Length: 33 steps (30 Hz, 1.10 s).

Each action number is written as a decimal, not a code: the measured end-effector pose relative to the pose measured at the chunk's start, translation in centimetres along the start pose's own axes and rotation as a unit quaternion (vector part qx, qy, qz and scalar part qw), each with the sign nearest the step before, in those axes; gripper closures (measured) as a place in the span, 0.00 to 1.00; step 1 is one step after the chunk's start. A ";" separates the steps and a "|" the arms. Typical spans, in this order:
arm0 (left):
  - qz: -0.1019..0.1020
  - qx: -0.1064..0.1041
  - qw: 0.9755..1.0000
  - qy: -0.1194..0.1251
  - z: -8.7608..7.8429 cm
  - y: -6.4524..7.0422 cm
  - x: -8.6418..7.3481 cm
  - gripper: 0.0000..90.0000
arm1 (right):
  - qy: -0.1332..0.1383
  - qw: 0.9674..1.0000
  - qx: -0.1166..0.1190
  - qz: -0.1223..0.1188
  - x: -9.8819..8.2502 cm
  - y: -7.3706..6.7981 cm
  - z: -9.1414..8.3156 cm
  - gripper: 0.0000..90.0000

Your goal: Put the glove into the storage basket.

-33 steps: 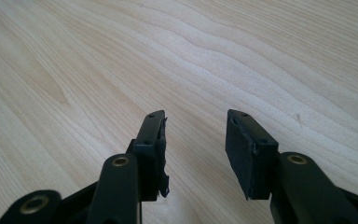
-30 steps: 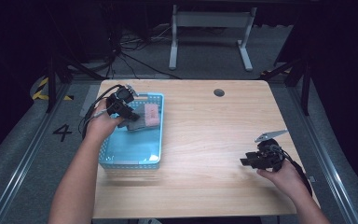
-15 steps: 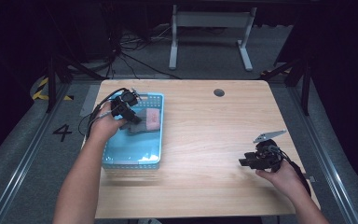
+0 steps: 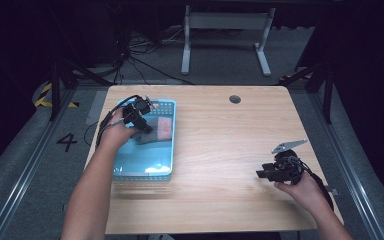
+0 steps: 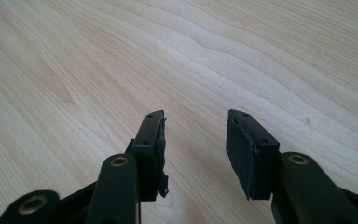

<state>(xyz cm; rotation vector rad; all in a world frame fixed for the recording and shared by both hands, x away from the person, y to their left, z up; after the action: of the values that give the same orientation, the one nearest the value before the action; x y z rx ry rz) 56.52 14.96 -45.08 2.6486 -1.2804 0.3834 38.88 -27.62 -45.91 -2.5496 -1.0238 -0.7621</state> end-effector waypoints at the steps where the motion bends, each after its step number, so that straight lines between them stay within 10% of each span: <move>1: 0.002 0.004 1.000 -0.005 0.1 -0.1 0.0 0.69 | 0.000 1.000 0.000 -0.001 0.0 0.0 0.0 0.64; 18: -0.017 0.034 0.999 0.021 -0.1 -0.2 0.5 0.55 | 0.009 1.000 -0.001 -0.002 0.0 -0.1 -0.5 0.64; 27: -0.025 0.024 0.996 0.078 -2.7 3.3 1.9 0.71 | 0.008 1.000 0.002 -0.008 0.3 -0.3 -0.3 0.64; 33: -0.041 -0.008 0.990 0.138 -5.1 6.2 1.9 0.74 | 0.012 1.000 0.002 -0.014 0.5 -0.4 -0.4 0.64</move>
<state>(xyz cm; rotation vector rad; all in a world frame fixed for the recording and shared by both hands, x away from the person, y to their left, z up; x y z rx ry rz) 51.98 11.12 -39.43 2.5140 -1.0809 0.6951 38.82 -27.23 -45.27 -2.5217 -1.0535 -0.7951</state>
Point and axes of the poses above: each handheld gripper's, and its own axes: z roughly forward along the jaws, x roughly out of its top, y roughly to its right, the point moved 6 cm from there along z, roughly forward along the jaws, and after that the axes turned 6 degrees about -z, right-handed, at the moved point
